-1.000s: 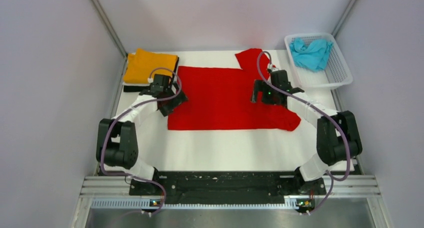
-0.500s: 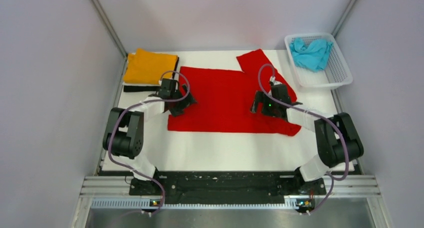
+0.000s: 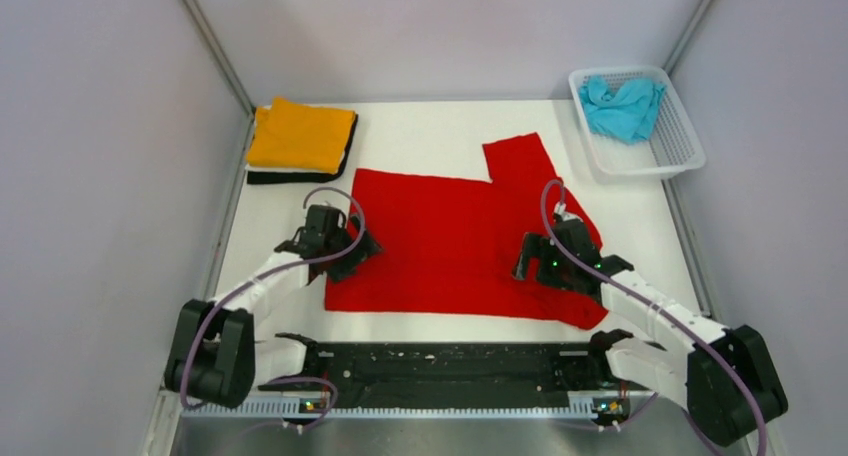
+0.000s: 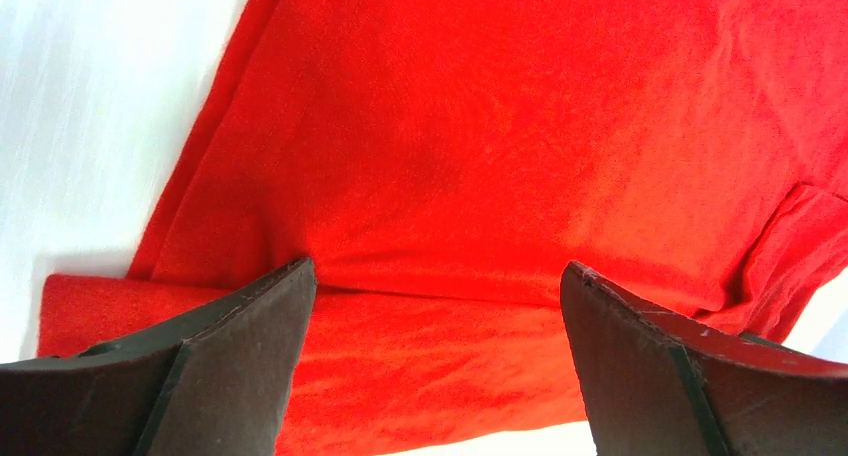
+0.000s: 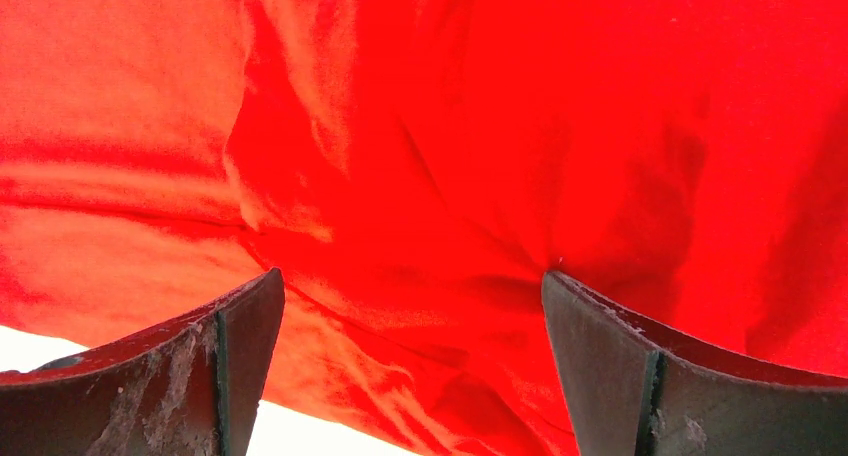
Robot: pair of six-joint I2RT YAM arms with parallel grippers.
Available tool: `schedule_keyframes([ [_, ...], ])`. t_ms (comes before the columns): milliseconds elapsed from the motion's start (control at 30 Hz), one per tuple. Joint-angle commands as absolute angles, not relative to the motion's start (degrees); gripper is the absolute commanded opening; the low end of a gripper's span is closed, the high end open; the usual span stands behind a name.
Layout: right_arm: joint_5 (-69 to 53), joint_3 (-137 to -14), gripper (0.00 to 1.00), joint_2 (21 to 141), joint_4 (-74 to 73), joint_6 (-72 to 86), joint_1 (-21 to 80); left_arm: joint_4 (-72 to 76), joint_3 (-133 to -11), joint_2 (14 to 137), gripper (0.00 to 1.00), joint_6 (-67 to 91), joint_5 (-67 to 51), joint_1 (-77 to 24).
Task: Fold and stack the t-shirts
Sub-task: Grab the side of the flattened tshirt furthest away from the robot with both arms
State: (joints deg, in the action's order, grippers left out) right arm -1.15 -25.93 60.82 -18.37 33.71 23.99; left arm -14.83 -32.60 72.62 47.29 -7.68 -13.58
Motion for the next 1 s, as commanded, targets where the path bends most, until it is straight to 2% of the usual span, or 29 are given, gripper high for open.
schedule_keyframes([
  [0, 2.8, -23.8, 0.99, 56.4, -25.6, 34.8, 24.1, -28.6, -25.9, 65.9, 0.99, 47.8, -4.2, -14.1],
  [133, 4.3, -25.6, 0.99, 58.2, -22.6, 34.5, 24.1, -27.8, -25.0, 61.4, 0.99, 49.2, -5.7, -14.4],
  [400, 8.4, -32.3, 0.99, 68.7, -17.3, 31.9, 24.1, -28.3, -25.7, 63.1, 0.99, 50.1, -6.2, -15.4],
  [533, 10.0, -34.9, 0.99, 69.5, -17.6, 29.7, 24.1, -28.8, -28.5, 62.3, 0.99, 49.5, -5.1, -15.5],
  [700, 8.5, -40.4, 0.99, 66.2, -21.1, 25.7, 24.1, -32.6, -40.7, 65.2, 0.99, 46.0, -0.7, -15.5],
  [767, 9.2, -43.1, 0.99, 65.1, -21.8, 23.9, 24.1, -33.6, -45.6, 67.6, 0.99, 44.8, 4.6, -15.5],
  [900, 14.4, -46.5, 0.99, 65.9, -18.4, 22.8, 23.3, -31.5, -53.8, 75.8, 0.99, 41.4, 13.4, -14.7],
  [967, 13.2, -48.4, 0.99, 68.4, -15.2, 22.7, 21.2, -31.0, -59.0, 82.5, 0.99, 39.4, 14.2, -13.1],
])
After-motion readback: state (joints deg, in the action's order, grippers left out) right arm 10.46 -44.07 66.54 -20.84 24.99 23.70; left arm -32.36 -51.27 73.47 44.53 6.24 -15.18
